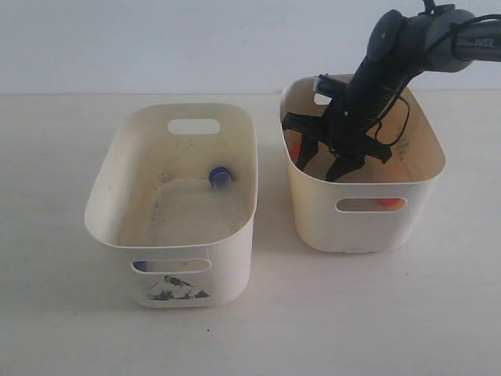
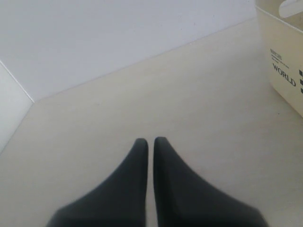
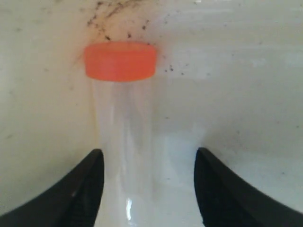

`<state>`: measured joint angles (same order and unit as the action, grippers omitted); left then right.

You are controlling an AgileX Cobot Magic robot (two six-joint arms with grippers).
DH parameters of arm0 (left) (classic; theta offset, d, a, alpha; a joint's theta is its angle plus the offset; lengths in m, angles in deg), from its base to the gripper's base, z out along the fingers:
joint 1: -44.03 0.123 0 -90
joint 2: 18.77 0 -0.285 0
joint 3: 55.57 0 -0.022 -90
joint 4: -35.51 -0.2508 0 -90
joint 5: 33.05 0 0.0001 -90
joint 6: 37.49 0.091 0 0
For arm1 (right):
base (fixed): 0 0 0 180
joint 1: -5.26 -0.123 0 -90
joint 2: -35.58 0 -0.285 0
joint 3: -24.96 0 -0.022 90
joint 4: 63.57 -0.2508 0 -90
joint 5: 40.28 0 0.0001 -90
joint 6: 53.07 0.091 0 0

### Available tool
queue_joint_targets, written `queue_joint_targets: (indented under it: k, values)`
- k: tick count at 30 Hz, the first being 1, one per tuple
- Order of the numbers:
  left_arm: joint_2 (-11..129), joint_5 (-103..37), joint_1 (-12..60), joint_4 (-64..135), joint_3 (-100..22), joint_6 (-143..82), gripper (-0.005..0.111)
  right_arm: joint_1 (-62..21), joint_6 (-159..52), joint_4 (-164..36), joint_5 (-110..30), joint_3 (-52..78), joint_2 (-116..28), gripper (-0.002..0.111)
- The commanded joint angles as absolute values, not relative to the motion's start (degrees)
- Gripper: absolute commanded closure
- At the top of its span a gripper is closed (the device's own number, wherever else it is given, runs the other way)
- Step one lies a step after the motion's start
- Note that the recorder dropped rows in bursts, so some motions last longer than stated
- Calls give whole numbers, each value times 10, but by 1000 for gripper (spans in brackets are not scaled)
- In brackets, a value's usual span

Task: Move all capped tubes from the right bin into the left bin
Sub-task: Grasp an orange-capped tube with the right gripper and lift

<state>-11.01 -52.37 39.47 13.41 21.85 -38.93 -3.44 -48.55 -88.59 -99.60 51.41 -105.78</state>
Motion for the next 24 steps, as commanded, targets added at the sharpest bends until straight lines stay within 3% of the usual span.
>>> queue_joint_targets:
  k: [1, 7, 14, 18, 24]
  values:
    - [-110, -523, 392, 136, 216, -395, 102, -65, -490, -902, -998, 513, -1077, 54]
    - [-110, -523, 392, 136, 216, -395, 102, -72, -474, -897, -1006, 513, -1088, 57]
    - [-110, -523, 392, 136, 216, -395, 102, -72, -446, -831, -1074, 513, -1088, 94]
    - [-110, -523, 392, 136, 216, -395, 102, -72, -451, -817, -1100, 513, -1088, 109]
    - [-110, -523, 392, 136, 216, -395, 102, -72, -488, -810, -1102, 513, -1083, 109]
